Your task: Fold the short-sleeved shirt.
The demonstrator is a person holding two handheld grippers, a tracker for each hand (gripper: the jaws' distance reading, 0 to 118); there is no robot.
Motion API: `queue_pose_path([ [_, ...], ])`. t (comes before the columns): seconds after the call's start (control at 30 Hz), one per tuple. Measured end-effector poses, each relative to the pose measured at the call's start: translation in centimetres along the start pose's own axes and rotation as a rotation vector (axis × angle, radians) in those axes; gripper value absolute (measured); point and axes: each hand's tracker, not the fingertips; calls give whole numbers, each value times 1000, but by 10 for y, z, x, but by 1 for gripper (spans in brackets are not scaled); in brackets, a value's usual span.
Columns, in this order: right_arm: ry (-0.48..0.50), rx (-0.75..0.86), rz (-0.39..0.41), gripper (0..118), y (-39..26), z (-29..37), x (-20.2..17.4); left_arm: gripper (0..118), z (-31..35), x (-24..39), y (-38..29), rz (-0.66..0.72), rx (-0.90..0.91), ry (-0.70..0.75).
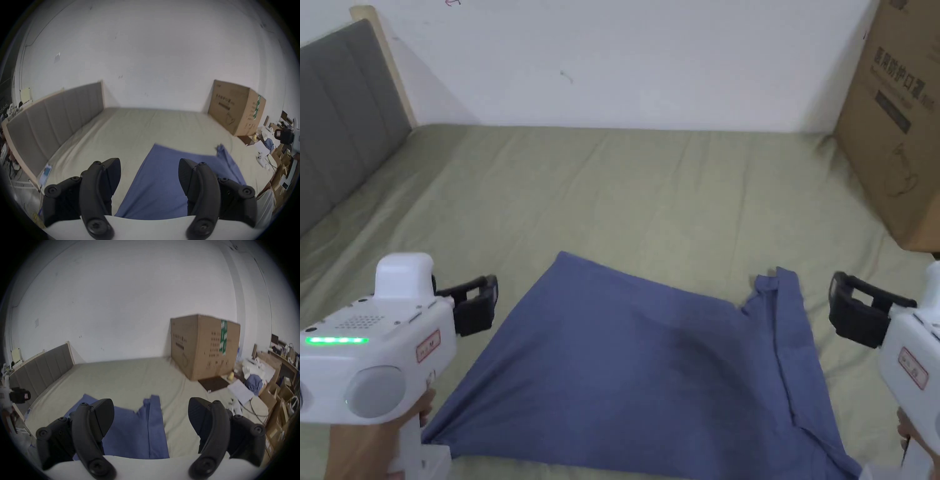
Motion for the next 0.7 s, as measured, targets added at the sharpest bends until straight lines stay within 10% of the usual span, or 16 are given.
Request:
queue_pose_path([
  [0.13, -10, 69, 21, 82, 9, 7, -13, 45, 0, 20, 14, -10, 92, -50],
  [0.2, -40, 86, 63, 32, 10, 8, -20, 0, -3, 27, 14, 8, 116, -73],
  [0.27, -52, 102, 69, 0, 8, 5, -22, 0, -4, 35, 11, 26, 133, -99],
  [0.7, -49, 64, 46, 0, 2, -36, -23, 0, -114, 46, 18, 43, -53, -174],
])
